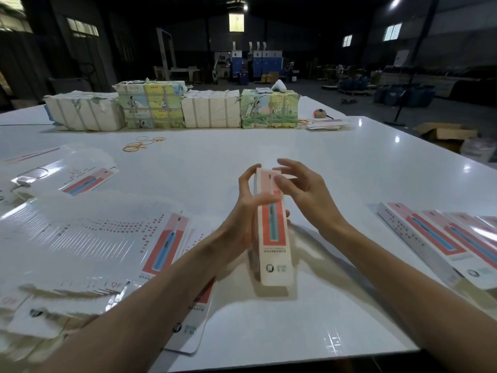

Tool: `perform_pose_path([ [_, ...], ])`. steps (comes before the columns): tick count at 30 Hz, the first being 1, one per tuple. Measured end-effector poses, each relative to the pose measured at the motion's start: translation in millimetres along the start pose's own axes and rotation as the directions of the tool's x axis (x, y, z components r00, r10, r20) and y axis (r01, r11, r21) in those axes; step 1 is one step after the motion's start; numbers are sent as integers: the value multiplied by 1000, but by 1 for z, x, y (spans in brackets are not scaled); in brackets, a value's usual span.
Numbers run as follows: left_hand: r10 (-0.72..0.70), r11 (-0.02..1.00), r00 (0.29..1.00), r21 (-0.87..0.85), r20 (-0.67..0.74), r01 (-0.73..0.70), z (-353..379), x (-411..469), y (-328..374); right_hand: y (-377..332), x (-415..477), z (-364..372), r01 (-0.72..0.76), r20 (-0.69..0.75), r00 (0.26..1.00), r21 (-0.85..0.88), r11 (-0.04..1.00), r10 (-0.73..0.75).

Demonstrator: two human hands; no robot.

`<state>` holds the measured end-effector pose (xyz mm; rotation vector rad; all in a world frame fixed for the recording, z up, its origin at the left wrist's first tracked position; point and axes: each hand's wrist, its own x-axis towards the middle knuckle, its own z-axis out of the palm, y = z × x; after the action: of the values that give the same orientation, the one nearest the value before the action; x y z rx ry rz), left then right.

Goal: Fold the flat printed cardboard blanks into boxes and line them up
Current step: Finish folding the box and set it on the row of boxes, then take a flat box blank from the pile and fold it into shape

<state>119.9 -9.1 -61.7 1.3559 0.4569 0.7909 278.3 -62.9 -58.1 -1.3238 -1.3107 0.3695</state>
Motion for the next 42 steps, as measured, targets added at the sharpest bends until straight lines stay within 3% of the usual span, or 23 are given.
perform_pose_path([
  [5, 24, 974, 991, -221, -131, -53, -5, 0, 5, -6, -7, 17, 78, 53, 996, -259, 963, -66],
  [9, -67, 907, 997, -420, -47, 41, -11, -1, 8, -19, -16, 24, 159, 265, 964, -488, 858, -28],
  [12, -106, 945, 994, -308, 29, 109, -7, -3, 9, -28, -21, 13, 173, 244, 969, -563, 808, -37],
  [16, -78, 987, 995, -148, -68, 67, -2, -1, 7, -28, -30, -36, 33, 83, 996, -693, 721, 33],
  [19, -16, 999, 996, -43, -84, 12, -10, 0, 4, -17, -51, -81, -140, -58, 984, -832, 536, 167],
  [23, 46, 988, 998, 151, -43, -39, -13, -3, 0, 2, -96, -123, -208, -158, 971, -928, 308, 181],
  [32, 74, 949, 997, 305, 34, -80, -8, -10, -3, -5, -128, -164, -311, -269, 942, -924, 221, 201],
  [36, 72, 930, 997, 358, 38, -81, -7, -10, -4, -16, -117, -158, -274, -243, 952, -948, 164, 186],
  [42, 250, 832, 967, 498, 55, -244, -5, -12, 0, -41, -42, -80, -6, -27, 998, -944, 330, -56],
])
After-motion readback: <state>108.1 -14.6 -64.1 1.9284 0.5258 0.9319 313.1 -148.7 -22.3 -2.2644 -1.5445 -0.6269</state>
